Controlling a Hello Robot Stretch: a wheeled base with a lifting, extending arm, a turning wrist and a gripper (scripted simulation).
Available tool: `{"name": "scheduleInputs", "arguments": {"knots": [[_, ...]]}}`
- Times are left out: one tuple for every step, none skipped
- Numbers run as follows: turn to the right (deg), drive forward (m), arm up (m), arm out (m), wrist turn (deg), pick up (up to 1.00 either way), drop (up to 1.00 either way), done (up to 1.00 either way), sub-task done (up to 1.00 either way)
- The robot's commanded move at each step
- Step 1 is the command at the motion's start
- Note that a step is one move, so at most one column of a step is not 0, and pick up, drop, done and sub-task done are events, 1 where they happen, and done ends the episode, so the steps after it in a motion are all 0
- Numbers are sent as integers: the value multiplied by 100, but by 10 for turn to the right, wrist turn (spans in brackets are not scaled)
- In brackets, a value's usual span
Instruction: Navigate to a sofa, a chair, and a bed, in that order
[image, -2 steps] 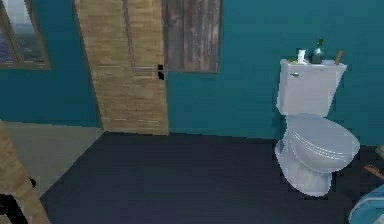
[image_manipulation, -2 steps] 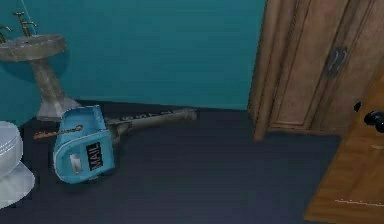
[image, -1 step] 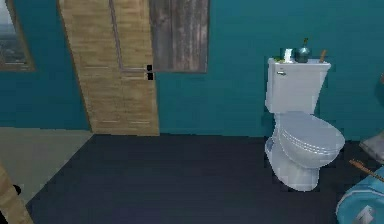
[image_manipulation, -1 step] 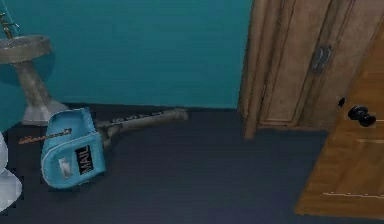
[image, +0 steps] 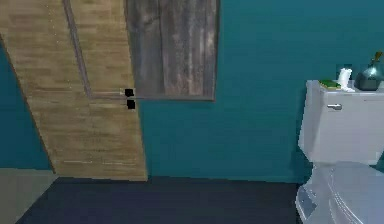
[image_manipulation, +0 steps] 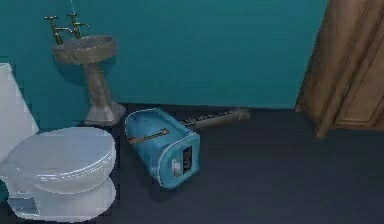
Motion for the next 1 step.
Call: {"name": "scheduleInputs", "arguments": {"knots": [[-390, 0, 0, 0, 0, 0, 0, 0, 0]]}}
